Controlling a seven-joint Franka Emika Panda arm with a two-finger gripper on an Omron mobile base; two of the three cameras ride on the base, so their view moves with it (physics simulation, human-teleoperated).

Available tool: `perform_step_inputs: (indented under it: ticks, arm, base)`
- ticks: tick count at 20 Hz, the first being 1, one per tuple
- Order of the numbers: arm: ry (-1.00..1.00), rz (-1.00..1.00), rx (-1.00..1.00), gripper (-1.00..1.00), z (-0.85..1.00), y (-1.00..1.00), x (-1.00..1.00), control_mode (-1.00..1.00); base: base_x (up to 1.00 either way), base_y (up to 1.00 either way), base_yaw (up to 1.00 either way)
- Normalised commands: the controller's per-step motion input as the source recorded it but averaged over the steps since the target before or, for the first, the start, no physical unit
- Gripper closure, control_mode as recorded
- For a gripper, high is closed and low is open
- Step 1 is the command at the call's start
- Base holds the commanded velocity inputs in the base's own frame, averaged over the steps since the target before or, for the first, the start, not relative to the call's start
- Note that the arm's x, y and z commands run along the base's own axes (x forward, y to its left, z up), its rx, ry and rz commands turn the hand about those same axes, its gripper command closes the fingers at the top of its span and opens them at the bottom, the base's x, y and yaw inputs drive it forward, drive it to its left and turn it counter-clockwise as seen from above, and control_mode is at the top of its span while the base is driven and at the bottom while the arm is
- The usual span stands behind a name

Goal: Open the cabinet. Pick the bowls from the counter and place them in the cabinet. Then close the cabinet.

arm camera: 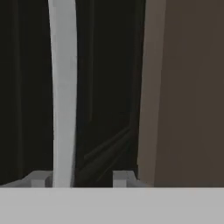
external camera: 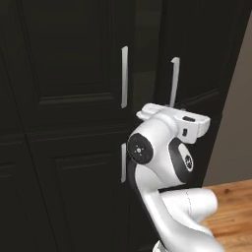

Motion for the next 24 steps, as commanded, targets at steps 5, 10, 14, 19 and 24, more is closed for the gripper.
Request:
perform_step_inputs:
  ticks: [5, 10, 14, 19, 24]
  arm:
    - [-0.02, -0.15, 0.09, 1.00, -0.01, -1.00, -1.00, -1.00]
    - [-0.03, -0.13, 0.12, 1.00, -0.06, -1.00, -1.00, -1.00]
    - [-0.09, -0.10, 0.18, 1.00, -0.10, -1.00, -1.00, -1.00]
    - [-0.03, -0.08, 0.14, 1.00, -0.15, -1.00, -0.98, -1.00]
    - [0.00, -0.02, 0.00, -1.00, 0.00, -0.02, -0.10, -1.00]
  base:
    - [0.00, 0.00, 0.00]
    - [0.00, 0.00, 0.00]
    - [0.00, 0.00, 0.00]
    - [0.00, 0.00, 0.00]
    - [0.00, 0.00, 0.00]
